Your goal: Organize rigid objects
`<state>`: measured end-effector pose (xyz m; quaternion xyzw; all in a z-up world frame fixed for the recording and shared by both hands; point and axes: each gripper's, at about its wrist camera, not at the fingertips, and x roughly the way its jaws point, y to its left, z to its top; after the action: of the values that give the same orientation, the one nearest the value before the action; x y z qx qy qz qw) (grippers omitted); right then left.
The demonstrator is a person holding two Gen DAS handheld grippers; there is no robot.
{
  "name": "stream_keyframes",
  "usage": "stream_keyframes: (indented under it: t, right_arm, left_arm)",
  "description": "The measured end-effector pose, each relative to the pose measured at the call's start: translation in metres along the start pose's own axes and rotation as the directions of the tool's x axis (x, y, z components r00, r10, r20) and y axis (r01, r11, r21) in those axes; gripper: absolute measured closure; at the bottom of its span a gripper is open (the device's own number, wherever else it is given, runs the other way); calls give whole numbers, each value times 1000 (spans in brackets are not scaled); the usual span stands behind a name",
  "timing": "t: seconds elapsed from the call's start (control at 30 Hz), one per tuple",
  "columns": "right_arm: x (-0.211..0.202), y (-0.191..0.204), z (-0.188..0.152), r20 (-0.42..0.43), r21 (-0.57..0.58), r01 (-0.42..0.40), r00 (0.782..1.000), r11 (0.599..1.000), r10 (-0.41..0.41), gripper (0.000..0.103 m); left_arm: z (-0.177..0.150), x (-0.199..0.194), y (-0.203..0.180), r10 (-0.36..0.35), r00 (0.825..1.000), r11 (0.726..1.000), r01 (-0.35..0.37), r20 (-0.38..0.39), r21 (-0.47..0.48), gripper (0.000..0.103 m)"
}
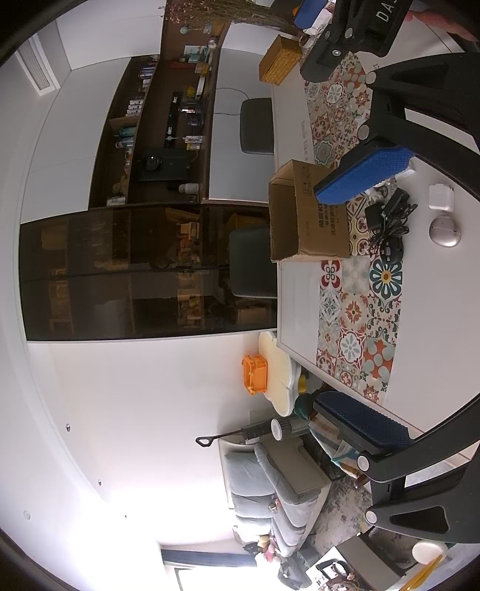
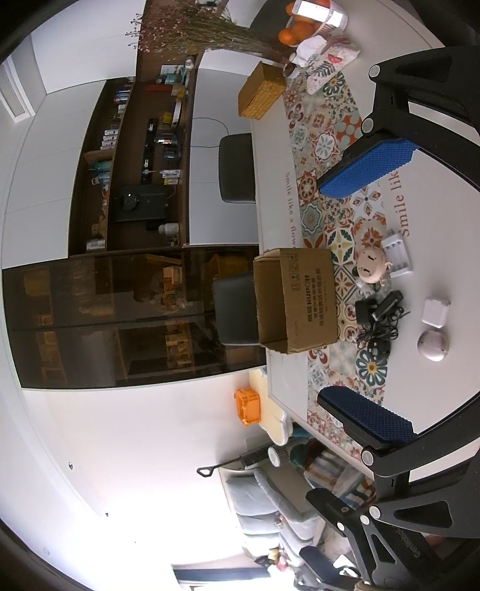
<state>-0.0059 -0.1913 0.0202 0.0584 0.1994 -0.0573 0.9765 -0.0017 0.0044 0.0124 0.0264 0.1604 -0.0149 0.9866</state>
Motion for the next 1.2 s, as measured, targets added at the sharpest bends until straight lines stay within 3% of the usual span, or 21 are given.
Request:
stream_keyframes:
  t: [1.2]
  right_arm:
    - [-3, 5, 7, 5, -4, -3, 1000, 1000, 3, 1]
  left_arm:
    - [3, 1, -4, 2, 1000, 1000, -2, 5, 1, 0]
